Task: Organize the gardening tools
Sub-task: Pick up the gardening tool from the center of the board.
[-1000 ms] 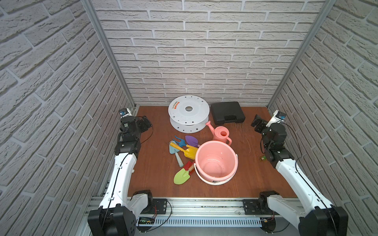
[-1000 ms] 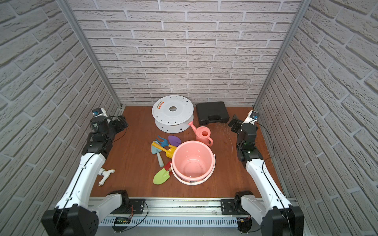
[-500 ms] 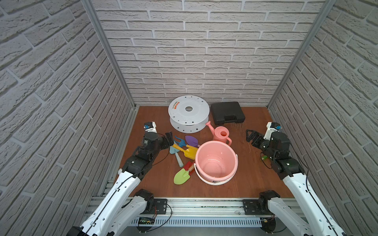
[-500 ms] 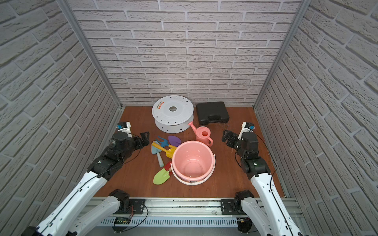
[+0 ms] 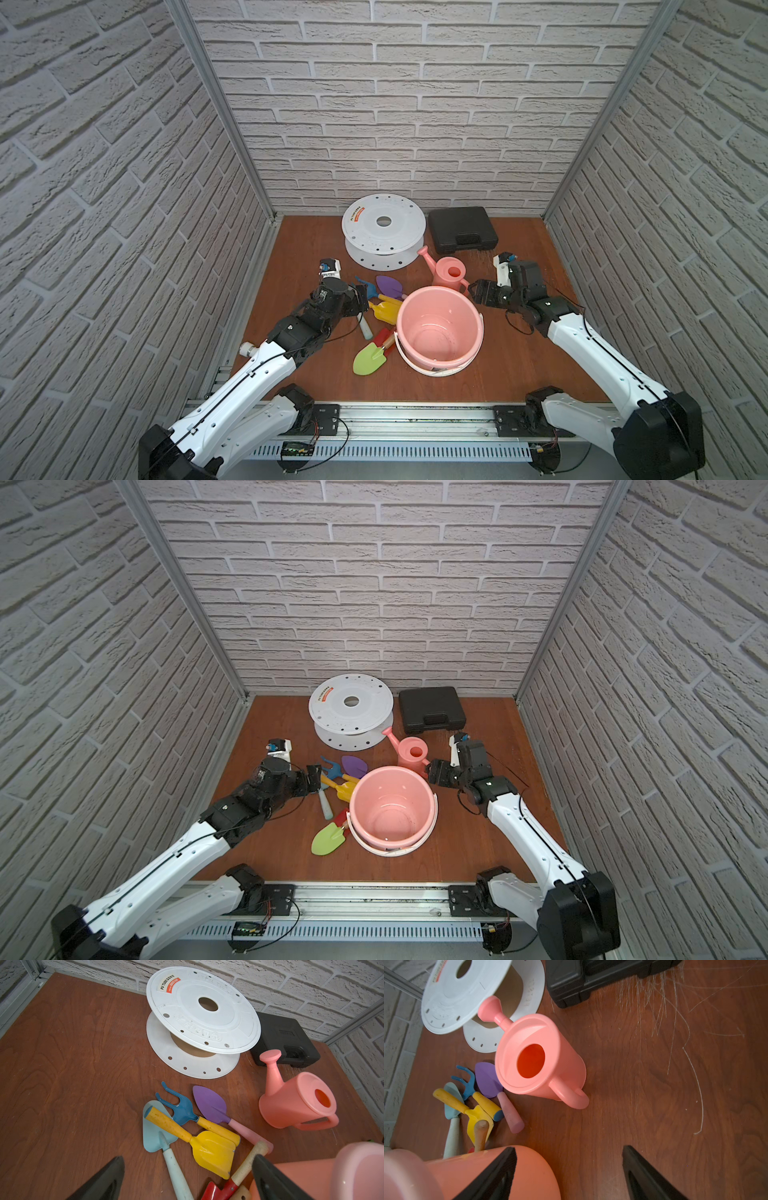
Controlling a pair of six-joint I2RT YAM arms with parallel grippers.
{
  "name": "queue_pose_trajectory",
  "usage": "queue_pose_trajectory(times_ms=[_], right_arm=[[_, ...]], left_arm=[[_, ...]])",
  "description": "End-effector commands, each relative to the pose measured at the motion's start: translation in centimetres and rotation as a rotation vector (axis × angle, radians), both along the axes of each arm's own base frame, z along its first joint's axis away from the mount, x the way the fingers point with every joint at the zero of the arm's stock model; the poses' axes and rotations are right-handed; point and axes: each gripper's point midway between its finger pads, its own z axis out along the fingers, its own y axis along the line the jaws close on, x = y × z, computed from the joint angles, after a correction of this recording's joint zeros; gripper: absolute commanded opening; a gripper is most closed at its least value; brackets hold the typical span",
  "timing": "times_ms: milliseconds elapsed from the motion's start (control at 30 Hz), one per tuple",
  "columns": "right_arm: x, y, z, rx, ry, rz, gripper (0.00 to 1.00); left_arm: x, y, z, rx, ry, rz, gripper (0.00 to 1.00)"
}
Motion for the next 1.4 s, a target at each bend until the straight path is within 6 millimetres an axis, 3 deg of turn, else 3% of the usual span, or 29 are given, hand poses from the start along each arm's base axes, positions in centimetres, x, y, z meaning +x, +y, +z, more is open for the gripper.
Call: queue_pose_trajectory(times_ms=[0, 267, 467, 700, 900, 1000, 1100, 1233, 1300, 1367], right_arm=[[1.8, 1.6, 1.7, 0.015, -0.076, 0.073, 0.83], [3.2, 4.1, -0.6, -0.083, -0.017, 0.175, 0.89], [3.9, 5.4, -0.9, -0.170, -0.026, 0.208, 0.93], [5.3, 4.0, -0.6, -0.273, -0.049, 0.153, 0.93], [5.9, 4.2, -2.4, -0.294, 0.008, 0.176, 0.91], [6.0, 4.1, -3.2, -0.300, 0.037, 0.175, 0.86], [5.9, 4.2, -3.2, -0.295, 0.038, 0.180, 0.76], [5.9, 3.9, -3.0, -0.305, 0.026, 0.168, 0.52], [5.9, 3.8, -2.9, -0.309, 0.022, 0.160, 0.50], [5.8, 3.7, -2.9, -0.311, 0.021, 0.159, 0.41]], left_arm=[[0.4, -0.5, 1.3, -0.001, -0.034, -0.013, 0.99], [0.4, -1.1, 1.4, -0.028, -0.032, -0.035, 0.98], [0.4, -0.9, 1.1, -0.012, -0.029, -0.026, 0.98], [0.5, -1.1, 0.8, -0.010, -0.018, -0.033, 0.98], [0.5, -1.2, 0.8, -0.012, -0.014, -0.037, 0.98], [0.4, -1.3, 0.7, -0.018, -0.012, -0.044, 0.98], [0.3, -1.3, 0.7, -0.020, -0.017, -0.044, 0.98], [0.4, -1.3, 0.7, -0.024, -0.019, -0.044, 0.98], [0.3, -1.3, 0.7, -0.025, -0.019, -0.043, 0.98], [0.3, -1.3, 0.7, -0.025, -0.020, -0.045, 0.98]])
